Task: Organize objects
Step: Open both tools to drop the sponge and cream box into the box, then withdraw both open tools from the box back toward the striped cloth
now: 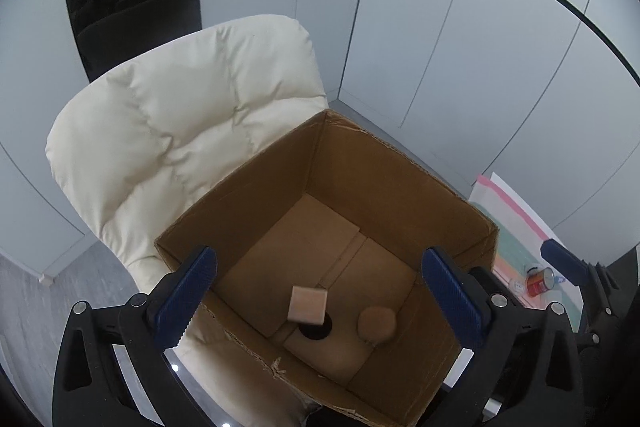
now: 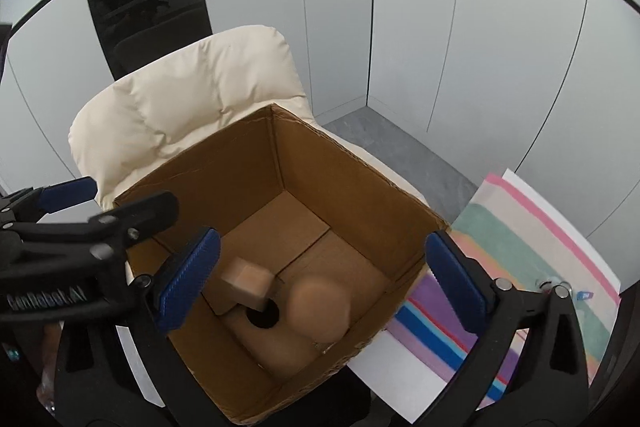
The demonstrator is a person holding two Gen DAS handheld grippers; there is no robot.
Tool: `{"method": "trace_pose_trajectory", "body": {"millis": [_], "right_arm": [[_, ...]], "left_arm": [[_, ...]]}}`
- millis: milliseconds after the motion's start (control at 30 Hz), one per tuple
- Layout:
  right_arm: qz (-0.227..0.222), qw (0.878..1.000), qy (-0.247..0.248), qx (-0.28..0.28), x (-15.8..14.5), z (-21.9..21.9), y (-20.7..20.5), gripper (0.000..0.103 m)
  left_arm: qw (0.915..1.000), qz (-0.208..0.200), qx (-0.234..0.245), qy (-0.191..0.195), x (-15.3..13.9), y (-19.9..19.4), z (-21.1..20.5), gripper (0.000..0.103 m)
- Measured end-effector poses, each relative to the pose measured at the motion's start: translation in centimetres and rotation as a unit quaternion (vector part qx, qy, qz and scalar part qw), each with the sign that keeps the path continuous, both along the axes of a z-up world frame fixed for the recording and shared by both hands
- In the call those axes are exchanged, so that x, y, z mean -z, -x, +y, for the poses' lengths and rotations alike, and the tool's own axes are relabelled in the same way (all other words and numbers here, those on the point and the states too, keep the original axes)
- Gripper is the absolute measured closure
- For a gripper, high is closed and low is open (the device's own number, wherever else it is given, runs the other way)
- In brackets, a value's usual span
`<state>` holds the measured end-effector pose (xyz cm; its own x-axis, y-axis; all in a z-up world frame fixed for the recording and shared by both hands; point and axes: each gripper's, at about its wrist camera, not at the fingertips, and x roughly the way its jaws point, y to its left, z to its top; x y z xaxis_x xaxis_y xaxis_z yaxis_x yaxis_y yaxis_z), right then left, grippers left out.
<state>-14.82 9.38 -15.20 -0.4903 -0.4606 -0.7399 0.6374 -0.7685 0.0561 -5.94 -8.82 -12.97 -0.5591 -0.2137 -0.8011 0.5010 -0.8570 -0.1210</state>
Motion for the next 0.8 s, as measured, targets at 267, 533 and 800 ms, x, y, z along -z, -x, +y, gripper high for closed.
{"method": "trace_pose_trajectory", "body": {"millis": [267,533,800], "right_arm": [[-0.025,0.999,0.015,0.028,0.3,1.8,1.4,0.000],[-0.022,0.999,0.013,0.031,-0.4,2.3,0.9,0.000],[-0.017,0.999,0.015,0.034,-1.8,2.6,-0.1,0.000]], "left_arm": [[1.0000,0.005,0.002,0.003,-0.3,-0.3,0.2,0.000],[0.9999,0.010,0.005,0.009,-1.1,-0.9,0.5,0.000],[0.9997,0.014,0.006,0.020,-2.7,-2.4,0.7,0.000]]}}
